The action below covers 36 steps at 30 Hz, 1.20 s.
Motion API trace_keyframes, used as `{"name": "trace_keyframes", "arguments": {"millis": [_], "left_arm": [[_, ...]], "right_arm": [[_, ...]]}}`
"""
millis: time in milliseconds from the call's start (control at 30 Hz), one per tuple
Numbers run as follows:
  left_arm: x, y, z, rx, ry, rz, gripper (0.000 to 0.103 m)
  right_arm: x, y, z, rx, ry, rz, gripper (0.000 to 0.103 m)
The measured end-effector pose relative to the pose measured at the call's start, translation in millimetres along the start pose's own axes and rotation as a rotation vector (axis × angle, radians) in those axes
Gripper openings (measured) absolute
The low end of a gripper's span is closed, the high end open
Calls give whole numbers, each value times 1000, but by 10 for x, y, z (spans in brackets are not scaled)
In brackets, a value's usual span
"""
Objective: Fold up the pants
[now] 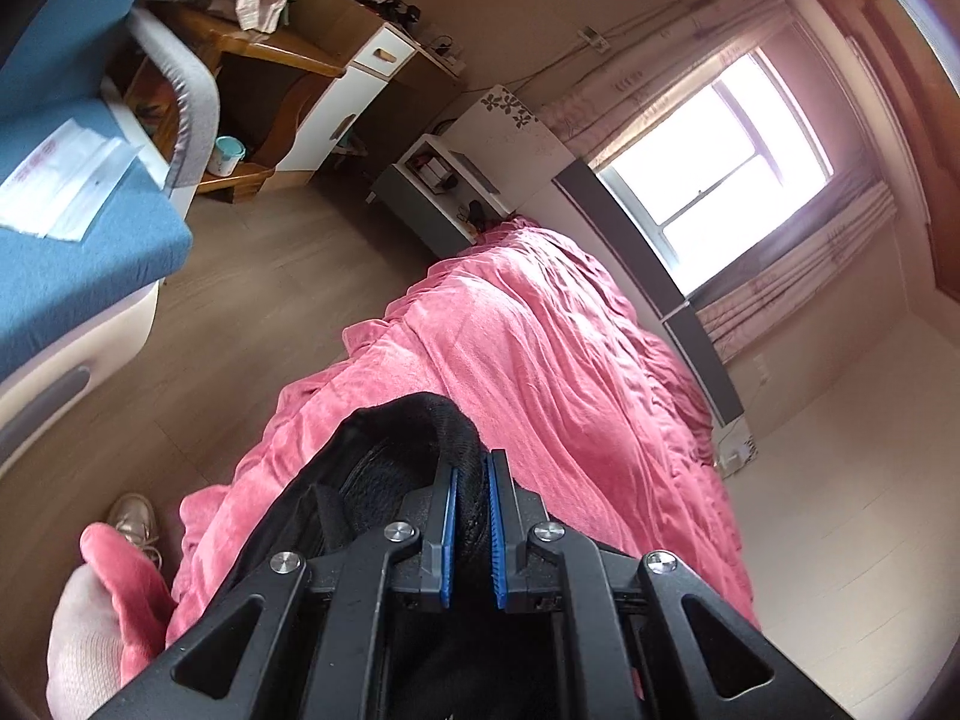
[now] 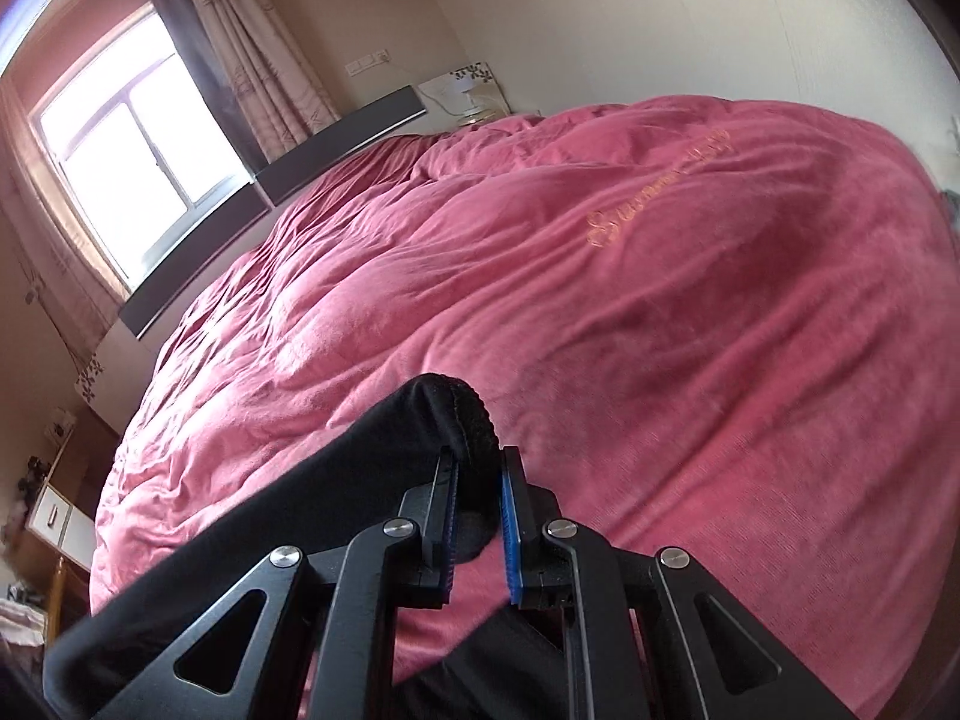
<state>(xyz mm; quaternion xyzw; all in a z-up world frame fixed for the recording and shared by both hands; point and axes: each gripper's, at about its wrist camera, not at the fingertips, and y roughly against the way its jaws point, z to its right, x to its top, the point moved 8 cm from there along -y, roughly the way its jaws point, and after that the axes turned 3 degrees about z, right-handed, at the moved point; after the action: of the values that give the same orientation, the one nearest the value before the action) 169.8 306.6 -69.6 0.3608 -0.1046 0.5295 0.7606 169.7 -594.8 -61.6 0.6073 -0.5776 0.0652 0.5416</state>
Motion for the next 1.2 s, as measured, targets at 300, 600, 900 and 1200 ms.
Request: {"name": "trace_keyframes", "arguments": {"millis": [300, 600, 900, 1200], "left_arm": [[-325, 460, -514, 5, 95, 10, 8], [-846, 478, -968, 28, 181, -40, 8], [-827, 472, -978, 14, 198, -35, 8], [-614, 444, -868, -21, 248, -19, 8]], "right_arm": [[-473, 376, 675, -42, -110, 1, 7], [-1068, 591, 729, 62, -213, -88, 22], [-1254, 380, 395, 176, -236, -140, 50], [-895, 62, 184, 92, -241, -182, 12]]}}
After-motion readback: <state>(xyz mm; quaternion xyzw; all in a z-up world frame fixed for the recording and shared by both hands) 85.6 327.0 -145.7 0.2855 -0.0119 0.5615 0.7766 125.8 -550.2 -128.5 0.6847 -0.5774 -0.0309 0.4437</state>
